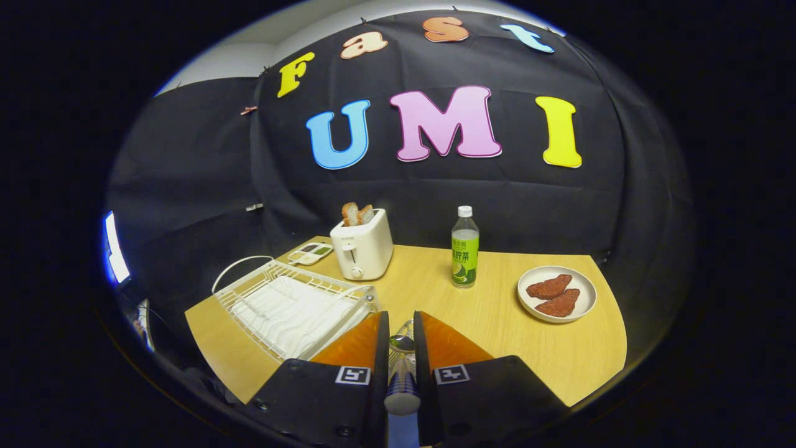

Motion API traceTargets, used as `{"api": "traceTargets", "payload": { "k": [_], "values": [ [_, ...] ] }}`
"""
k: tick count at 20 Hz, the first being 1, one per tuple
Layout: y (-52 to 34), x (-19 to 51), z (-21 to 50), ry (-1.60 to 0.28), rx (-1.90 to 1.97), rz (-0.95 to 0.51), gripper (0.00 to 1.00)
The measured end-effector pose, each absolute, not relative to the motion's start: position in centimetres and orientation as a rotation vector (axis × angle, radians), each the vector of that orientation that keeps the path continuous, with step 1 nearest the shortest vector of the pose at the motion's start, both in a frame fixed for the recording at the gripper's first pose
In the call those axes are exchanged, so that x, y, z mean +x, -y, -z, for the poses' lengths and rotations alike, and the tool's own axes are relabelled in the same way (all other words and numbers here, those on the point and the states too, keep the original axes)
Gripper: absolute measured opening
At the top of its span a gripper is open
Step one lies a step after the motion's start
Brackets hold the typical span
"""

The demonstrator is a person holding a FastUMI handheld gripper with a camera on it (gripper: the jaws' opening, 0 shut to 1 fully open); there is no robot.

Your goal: Take the plate from the dish rack, then take the spoon from the basket and place it into the plate.

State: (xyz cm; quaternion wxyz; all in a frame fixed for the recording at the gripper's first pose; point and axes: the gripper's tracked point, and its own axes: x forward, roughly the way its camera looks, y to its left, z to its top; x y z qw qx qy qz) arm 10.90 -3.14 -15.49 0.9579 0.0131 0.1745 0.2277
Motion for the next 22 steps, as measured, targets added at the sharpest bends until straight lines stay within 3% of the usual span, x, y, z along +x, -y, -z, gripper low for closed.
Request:
{"api": "traceTargets", "payload": {
  "k": [8, 16, 22],
  "values": [
    [0.3, 4.2, 19.2, -0.413, -0.080, -0.650, 0.23],
    [-0.5, 2.3, 26.5, -0.556, -0.133, -0.670, 0.23],
    [-0.5, 1.5, 27.9, -0.591, -0.161, -0.682, 0.25]
  ]
}}
